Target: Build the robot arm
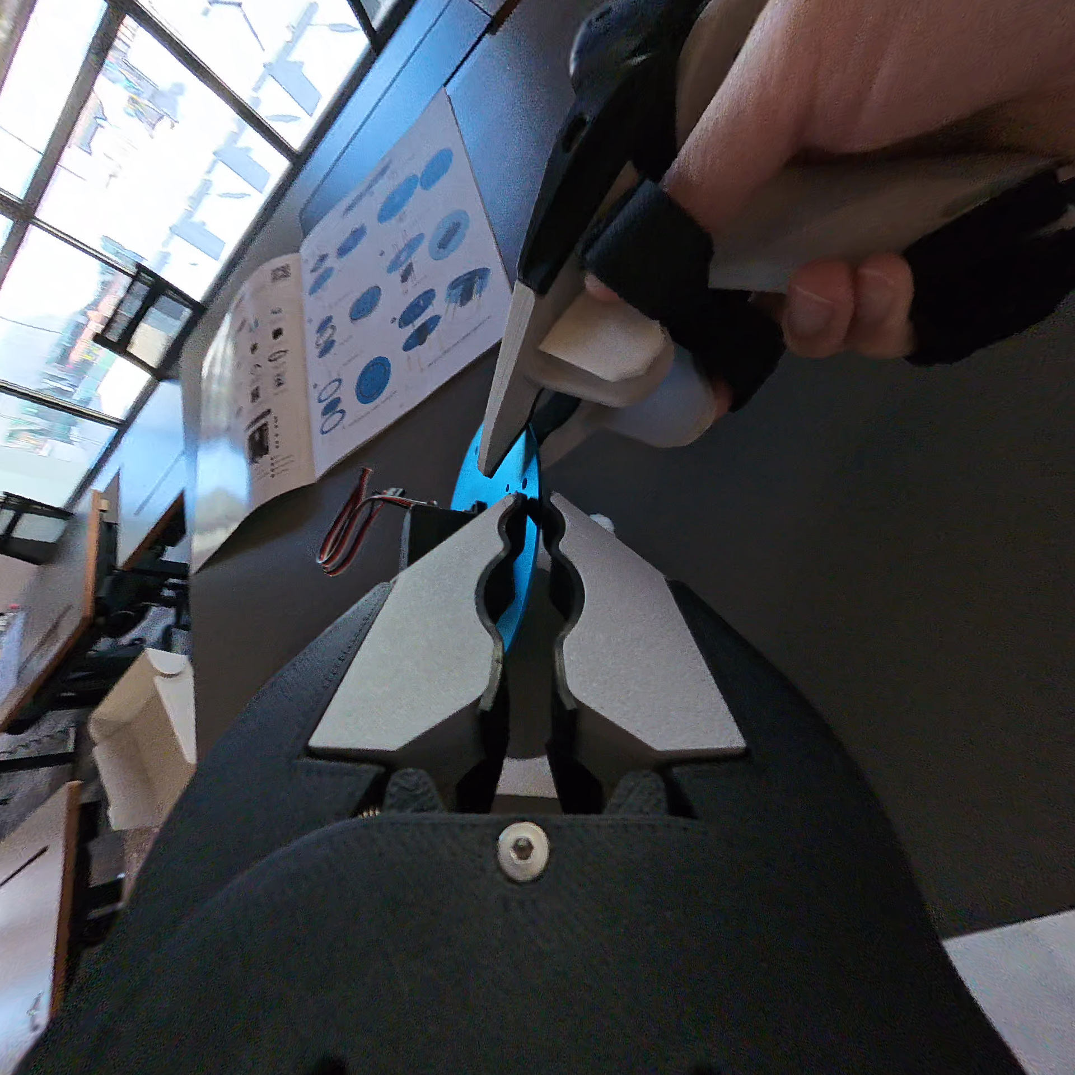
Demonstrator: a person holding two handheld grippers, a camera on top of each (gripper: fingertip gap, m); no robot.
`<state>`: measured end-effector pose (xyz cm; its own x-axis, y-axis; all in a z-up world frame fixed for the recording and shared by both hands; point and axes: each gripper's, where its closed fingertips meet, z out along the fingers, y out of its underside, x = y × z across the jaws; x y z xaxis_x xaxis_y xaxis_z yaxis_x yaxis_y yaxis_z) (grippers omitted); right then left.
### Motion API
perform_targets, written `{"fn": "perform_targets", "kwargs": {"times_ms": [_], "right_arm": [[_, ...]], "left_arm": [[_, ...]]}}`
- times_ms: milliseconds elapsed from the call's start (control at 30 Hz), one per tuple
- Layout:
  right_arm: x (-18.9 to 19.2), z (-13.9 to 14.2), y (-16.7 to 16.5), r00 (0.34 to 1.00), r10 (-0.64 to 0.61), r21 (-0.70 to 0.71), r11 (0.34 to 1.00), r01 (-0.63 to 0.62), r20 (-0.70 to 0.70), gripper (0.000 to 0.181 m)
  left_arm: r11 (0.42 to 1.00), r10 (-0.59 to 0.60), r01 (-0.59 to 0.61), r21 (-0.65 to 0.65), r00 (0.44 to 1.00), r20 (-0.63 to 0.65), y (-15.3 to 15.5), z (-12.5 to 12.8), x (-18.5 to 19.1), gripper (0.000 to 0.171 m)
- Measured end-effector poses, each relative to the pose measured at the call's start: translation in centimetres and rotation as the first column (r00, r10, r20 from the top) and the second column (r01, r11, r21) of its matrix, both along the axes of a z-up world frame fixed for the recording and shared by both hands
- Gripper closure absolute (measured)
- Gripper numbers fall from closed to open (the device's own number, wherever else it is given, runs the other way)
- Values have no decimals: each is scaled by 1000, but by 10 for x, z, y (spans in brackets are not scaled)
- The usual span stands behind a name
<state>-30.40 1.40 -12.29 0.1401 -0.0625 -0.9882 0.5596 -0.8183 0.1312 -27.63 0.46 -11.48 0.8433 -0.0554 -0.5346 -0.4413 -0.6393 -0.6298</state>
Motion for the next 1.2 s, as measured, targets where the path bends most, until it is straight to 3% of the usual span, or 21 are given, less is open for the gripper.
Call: {"fn": "perform_targets", "kwargs": {"times_ms": [133,233,367,467,567,733,867,933,1200], "right_arm": [[0,-1,0,999,-25,-28,999,24,-40,181],[1,5,5,994,-57,-96,994,48,-92,181],[7,7,12,991,-47,-57,998,40,-128,181],[12,16,17,986,0,-16,1000,-3,-170,181],[17,23,17,973,120,116,988,-99,-195,181],[19,28,19,936,275,163,956,-243,-218,181],[17,21,17,916,331,111,943,-313,-226,181],[15,14,15,915,339,115,940,-321,-221,181],[14,-5,18,912,361,116,932,-344,-193,179]], "left_arm": [[998,-10,10,60,1000,-3,-2,-1,3,163],[988,-48,27,150,990,135,-5,14,11,139],[964,-128,16,265,903,411,-27,42,5,134],[920,-167,-107,377,762,625,-52,67,-36,141],[927,-167,-178,329,591,789,-60,61,-77,142],[973,-201,-65,222,237,950,-37,34,-79,137],[982,-190,-1,191,71,979,-19,16,-70,147],[981,-188,48,186,43,981,-18,11,-61,157],[987,-97,142,80,115,989,-21,-10,-54,167]]}}
